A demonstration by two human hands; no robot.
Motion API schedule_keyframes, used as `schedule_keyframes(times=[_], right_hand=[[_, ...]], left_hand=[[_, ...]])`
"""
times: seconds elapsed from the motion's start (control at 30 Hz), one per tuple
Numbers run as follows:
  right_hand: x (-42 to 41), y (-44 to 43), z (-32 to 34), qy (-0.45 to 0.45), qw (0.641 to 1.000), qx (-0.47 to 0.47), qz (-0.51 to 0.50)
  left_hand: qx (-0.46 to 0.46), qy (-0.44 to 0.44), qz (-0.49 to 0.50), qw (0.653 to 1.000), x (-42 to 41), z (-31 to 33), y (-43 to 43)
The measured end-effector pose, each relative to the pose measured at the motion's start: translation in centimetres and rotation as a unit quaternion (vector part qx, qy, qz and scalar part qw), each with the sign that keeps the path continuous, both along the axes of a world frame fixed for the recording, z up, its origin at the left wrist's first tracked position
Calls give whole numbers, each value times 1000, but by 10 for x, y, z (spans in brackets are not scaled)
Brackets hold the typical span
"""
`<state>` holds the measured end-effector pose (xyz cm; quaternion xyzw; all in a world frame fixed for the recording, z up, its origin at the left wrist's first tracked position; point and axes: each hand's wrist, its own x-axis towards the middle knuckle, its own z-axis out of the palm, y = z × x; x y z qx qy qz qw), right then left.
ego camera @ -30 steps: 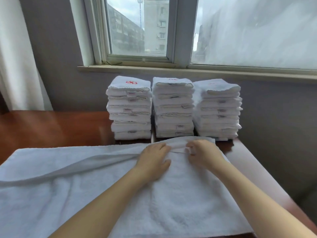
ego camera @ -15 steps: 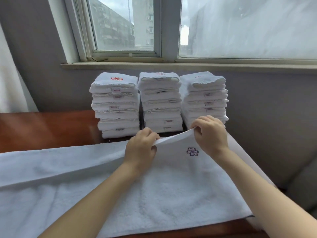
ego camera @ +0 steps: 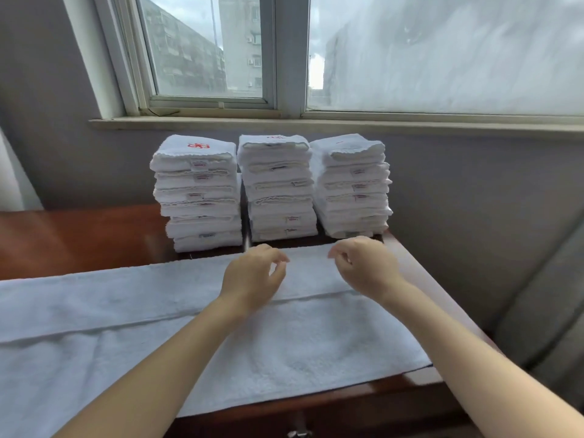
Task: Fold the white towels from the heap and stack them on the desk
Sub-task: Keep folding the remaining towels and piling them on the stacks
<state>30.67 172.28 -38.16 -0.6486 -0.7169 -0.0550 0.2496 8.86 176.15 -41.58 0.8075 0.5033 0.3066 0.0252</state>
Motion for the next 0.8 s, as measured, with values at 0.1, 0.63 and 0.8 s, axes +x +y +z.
schedule_keyframes(times=[0.1, 0.63, 0.8], right_hand=[[-28, 16, -13, 82, 992, -86, 51], [1, 73, -58, -25, 974, -195, -111], [3, 65, -59, 0, 981, -143, -131]], left_hand=[[-38, 107, 24, 993, -2, -8, 16], [-161, 185, 41, 969, 0, -33, 52], [-90, 61, 29, 994, 0, -30, 36]])
